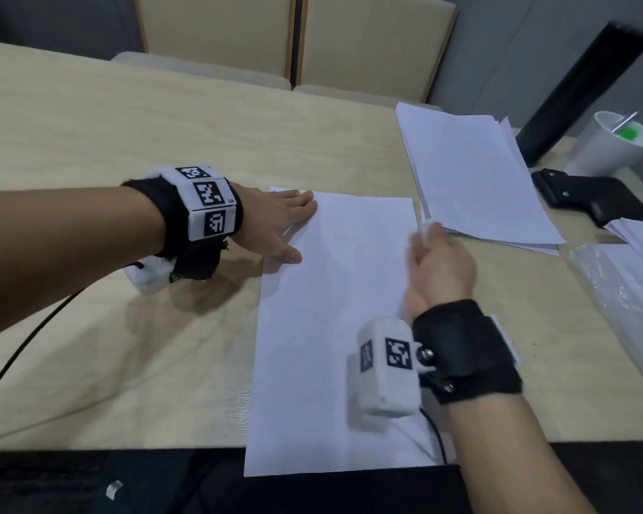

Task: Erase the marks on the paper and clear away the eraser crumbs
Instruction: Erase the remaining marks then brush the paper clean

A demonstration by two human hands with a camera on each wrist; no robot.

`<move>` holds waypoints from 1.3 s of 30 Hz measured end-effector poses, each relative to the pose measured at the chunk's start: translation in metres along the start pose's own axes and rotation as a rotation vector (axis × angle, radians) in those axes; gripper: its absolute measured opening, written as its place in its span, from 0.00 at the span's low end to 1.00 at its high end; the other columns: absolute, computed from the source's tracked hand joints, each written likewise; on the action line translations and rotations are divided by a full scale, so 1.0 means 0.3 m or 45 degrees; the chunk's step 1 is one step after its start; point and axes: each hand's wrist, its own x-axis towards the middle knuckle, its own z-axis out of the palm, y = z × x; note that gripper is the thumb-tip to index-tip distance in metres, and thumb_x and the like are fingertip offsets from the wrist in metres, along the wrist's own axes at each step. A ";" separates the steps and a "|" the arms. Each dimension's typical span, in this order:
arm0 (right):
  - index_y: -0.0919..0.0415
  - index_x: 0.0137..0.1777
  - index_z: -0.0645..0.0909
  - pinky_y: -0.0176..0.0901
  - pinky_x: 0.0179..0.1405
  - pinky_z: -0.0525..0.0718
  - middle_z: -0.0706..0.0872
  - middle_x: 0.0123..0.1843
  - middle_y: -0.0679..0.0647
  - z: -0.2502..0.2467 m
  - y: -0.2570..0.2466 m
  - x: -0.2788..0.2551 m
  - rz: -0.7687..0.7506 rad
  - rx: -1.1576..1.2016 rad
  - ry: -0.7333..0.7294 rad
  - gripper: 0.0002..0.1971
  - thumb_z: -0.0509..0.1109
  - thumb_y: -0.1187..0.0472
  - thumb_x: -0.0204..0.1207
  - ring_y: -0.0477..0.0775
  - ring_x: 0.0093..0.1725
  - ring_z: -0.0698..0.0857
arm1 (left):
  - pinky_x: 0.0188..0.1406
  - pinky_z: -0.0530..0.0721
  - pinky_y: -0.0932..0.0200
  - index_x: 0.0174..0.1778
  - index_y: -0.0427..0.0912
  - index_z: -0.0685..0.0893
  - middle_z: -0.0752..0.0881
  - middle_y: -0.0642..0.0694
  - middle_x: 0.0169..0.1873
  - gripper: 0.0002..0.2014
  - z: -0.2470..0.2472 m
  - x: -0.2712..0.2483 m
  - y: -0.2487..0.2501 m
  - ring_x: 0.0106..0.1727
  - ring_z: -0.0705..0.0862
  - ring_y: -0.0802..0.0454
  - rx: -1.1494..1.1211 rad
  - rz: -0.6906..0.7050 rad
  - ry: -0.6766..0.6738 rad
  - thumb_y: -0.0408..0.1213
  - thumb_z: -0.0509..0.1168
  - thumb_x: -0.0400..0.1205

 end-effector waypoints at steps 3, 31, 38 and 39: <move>0.56 0.45 0.78 0.34 0.24 0.74 0.80 0.34 0.47 -0.112 -0.057 0.014 -0.265 -0.130 0.232 0.07 0.63 0.59 0.84 0.43 0.27 0.75 | 0.84 0.52 0.43 0.85 0.45 0.35 0.35 0.50 0.85 0.46 0.003 0.001 -0.003 0.86 0.39 0.54 -0.004 0.012 0.001 0.63 0.54 0.82; 0.64 0.51 0.79 0.48 0.66 0.84 0.89 0.64 0.61 -0.265 0.008 -0.185 0.119 -0.064 -0.242 0.07 0.60 0.63 0.86 0.58 0.66 0.87 | 0.83 0.47 0.50 0.85 0.45 0.34 0.35 0.50 0.85 0.46 -0.004 -0.008 0.004 0.86 0.39 0.54 -0.016 0.019 0.005 0.63 0.53 0.82; 0.63 0.50 0.81 0.41 0.58 0.88 0.92 0.53 0.57 -0.243 0.028 -0.196 0.168 -0.062 -0.291 0.06 0.63 0.65 0.84 0.55 0.57 0.90 | 0.85 0.48 0.47 0.85 0.44 0.35 0.36 0.48 0.85 0.47 -0.003 -0.005 0.002 0.86 0.39 0.54 -0.014 0.017 0.010 0.63 0.54 0.82; 0.62 0.51 0.82 0.35 0.54 0.88 0.93 0.49 0.51 -0.256 0.018 -0.184 0.011 -0.112 -0.175 0.06 0.64 0.64 0.85 0.52 0.55 0.89 | 0.85 0.49 0.46 0.85 0.44 0.35 0.36 0.49 0.85 0.46 -0.003 -0.006 0.002 0.86 0.38 0.54 -0.016 0.013 0.007 0.63 0.54 0.82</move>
